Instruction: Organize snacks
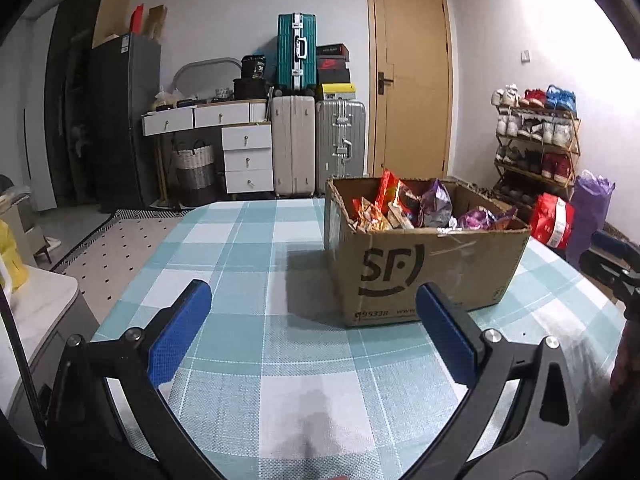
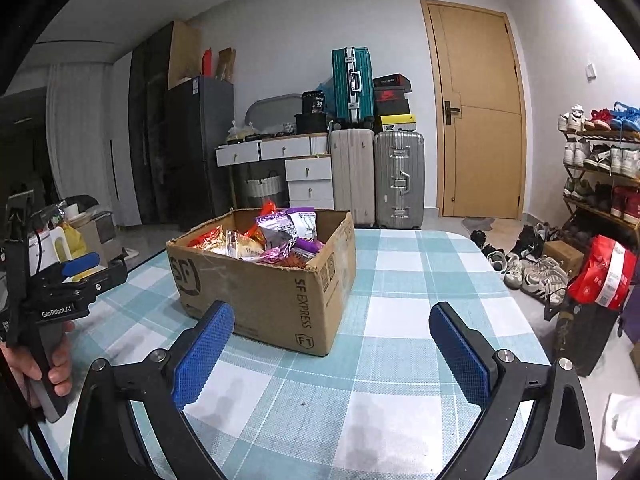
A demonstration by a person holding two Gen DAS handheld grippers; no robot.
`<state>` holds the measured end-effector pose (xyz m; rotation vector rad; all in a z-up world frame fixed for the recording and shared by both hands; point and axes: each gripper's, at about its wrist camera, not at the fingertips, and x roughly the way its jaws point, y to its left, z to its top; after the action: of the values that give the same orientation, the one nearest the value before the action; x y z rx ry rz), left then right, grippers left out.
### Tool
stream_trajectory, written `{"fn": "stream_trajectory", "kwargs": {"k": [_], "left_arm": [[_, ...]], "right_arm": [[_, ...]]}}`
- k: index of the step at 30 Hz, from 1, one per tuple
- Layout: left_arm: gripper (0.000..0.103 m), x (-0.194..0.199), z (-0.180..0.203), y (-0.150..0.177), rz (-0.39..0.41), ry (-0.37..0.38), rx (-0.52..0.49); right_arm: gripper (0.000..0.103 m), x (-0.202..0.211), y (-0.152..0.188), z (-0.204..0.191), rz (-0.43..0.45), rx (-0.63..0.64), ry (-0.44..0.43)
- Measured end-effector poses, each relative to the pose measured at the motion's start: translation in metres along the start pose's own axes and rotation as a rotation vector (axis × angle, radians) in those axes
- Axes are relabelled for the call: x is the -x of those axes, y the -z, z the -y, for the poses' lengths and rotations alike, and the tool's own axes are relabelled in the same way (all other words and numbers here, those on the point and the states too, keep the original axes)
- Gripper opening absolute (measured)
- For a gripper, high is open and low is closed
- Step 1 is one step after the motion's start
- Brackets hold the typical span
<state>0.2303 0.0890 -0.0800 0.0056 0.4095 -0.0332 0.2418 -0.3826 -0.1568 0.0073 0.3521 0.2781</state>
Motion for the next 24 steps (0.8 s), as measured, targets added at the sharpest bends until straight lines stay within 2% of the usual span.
{"fn": "stream_trajectory", "kwargs": {"k": [3, 6, 10, 24], "left_arm": [[0.102, 0.006, -0.004, 0.002, 0.045, -0.018, 0.022], [0.102, 0.015, -0.002, 0.004, 0.1, -0.019, 0.015], [0.102, 0.013, 0.002, 0.004, 0.091, 0.002, -0.004], [0.102, 0.014, -0.002, 0.005, 0.095, -0.003, 0.002]], "right_arm": [[0.102, 0.006, -0.002, -0.006, 0.033, 0.023, 0.041], [0.102, 0.011, -0.001, -0.008, 0.059, 0.035, 0.037], [0.102, 0.009, -0.003, -0.006, 0.057, 0.033, 0.039], [0.102, 0.004, -0.004, -0.004, 0.055, 0.032, 0.039]]}}
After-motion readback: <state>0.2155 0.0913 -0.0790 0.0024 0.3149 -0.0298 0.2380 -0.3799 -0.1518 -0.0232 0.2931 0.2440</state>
